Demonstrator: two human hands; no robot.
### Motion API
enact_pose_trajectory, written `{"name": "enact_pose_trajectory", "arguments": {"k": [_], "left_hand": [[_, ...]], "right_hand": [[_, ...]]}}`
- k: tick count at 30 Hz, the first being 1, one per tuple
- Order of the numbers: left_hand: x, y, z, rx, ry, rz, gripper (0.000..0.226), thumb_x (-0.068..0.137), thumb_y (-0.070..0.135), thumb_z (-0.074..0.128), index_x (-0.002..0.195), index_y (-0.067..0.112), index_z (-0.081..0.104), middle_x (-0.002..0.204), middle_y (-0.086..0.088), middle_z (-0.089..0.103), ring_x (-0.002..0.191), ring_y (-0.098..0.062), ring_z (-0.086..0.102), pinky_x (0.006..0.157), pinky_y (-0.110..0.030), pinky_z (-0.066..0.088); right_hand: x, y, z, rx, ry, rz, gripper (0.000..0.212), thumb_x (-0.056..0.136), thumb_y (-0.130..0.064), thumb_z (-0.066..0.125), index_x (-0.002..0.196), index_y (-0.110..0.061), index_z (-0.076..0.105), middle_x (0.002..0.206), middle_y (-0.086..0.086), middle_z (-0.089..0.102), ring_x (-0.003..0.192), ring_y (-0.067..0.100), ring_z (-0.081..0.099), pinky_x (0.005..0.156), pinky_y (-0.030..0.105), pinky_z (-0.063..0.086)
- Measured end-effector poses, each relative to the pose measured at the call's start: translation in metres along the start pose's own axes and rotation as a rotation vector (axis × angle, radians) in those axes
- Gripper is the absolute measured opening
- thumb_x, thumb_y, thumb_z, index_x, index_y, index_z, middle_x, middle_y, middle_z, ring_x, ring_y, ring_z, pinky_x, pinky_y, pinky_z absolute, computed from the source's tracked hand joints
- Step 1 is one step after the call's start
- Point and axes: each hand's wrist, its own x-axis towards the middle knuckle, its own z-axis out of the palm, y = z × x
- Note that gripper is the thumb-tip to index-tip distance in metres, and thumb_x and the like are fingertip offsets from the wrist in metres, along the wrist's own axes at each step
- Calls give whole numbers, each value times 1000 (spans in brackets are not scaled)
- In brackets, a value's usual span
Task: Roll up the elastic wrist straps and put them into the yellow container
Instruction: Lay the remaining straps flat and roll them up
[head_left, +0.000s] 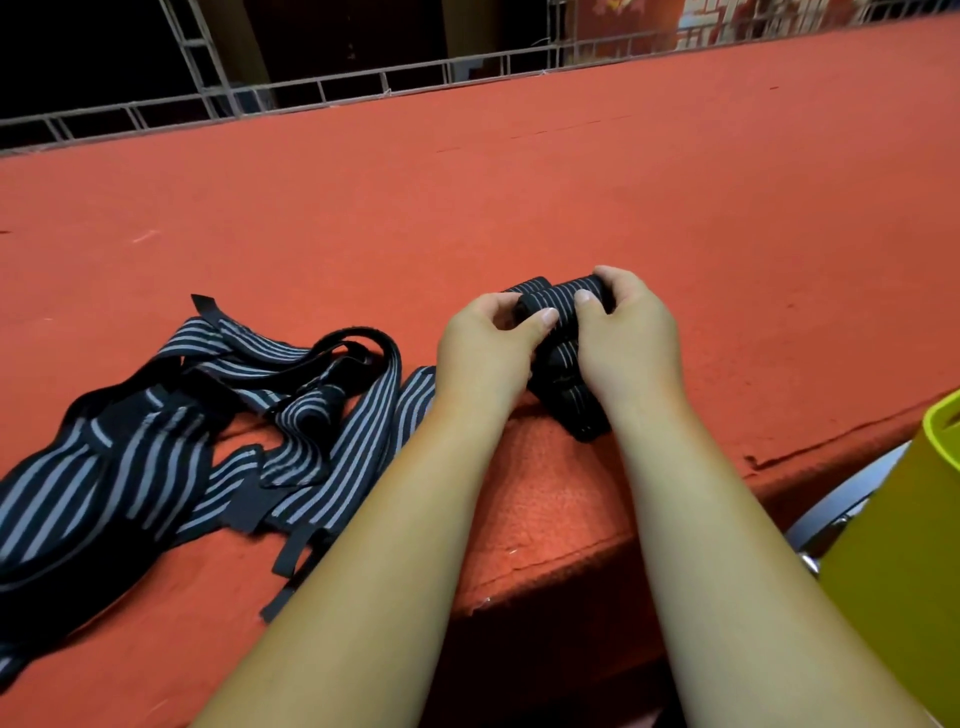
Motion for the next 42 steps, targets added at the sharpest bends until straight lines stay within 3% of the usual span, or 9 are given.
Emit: {"name": "enact_pose_trajectory", "arguments": {"k": [3, 6, 10, 20, 27, 32, 35, 38, 42], "left_hand": [[-3, 0, -1, 36, 10, 17, 26, 90, 33, 83, 114, 23, 80, 105, 10, 82, 101, -11, 78, 96, -45, 63], [-6, 6, -3, 56, 12, -17, 38, 88, 43, 84, 121, 23, 76, 102, 7, 79, 94, -18, 78, 87, -46, 66], [-13, 11, -12, 32, 23, -52, 41, 102, 31, 75, 136, 10, 65, 107, 0, 72, 77, -15, 74, 59, -24, 58], [-39, 25, -93, 75, 53, -3, 21, 96, 7, 65, 104, 22, 78, 89, 1, 79, 57, -12, 61, 56, -28, 47], [-52, 19, -169, 105, 168, -30, 12, 102, 13, 68, 96, 18, 78, 77, 1, 73, 53, -10, 57, 48, -23, 43], [-51, -13, -222, 301, 269, -172, 12, 94, 17, 70, 100, 26, 75, 87, 4, 79, 77, -18, 75, 77, -44, 66], [-54, -30, -236, 495, 180, -295, 21, 87, 26, 75, 108, 28, 70, 99, 7, 78, 92, -16, 74, 89, -39, 61], [-55, -41, -241, 540, 34, -314, 54, 72, 44, 80, 122, 29, 68, 109, 12, 77, 102, -10, 73, 99, -40, 60], [-52, -53, -246, 588, -28, -258, 82, 67, 54, 82, 145, 39, 59, 136, 16, 70, 123, -9, 67, 110, -42, 54]], "right_hand": [[-2, -2, 2, -28, -6, -5, 47, 108, -20, 59, 155, -15, 57, 153, 4, 62, 142, 22, 56, 117, 30, 39], [-6, -5, 1, -29, 23, -13, 48, 106, -17, 59, 155, -15, 57, 153, 4, 62, 142, 21, 55, 115, 26, 37], [-13, -16, 0, 11, 131, -66, 45, 100, -7, 56, 143, -15, 66, 143, 1, 65, 134, 16, 58, 99, 11, 33], [-57, -67, 36, 185, 86, -246, 28, 95, -5, 58, 115, -16, 72, 116, -6, 66, 107, 5, 57, 89, 5, 36], [-87, -98, 77, 288, -203, -134, 24, 93, -9, 59, 99, -23, 77, 101, -9, 77, 102, 11, 70, 98, 34, 55], [-105, -114, 107, 209, -349, -130, 29, 95, -7, 54, 105, -25, 75, 107, -8, 76, 105, 13, 68, 97, 33, 54], [-114, -116, 126, 78, -486, -84, 32, 96, -8, 51, 114, -25, 72, 119, -3, 74, 110, 21, 69, 95, 33, 54], [-120, -114, 142, -156, -640, -20, 41, 98, -21, 57, 139, -16, 59, 138, 6, 65, 121, 28, 65, 96, 34, 51], [-125, -112, 151, -274, -715, 30, 65, 95, -43, 71, 148, -13, 47, 130, 2, 63, 107, 23, 62, 82, 35, 48]]}}
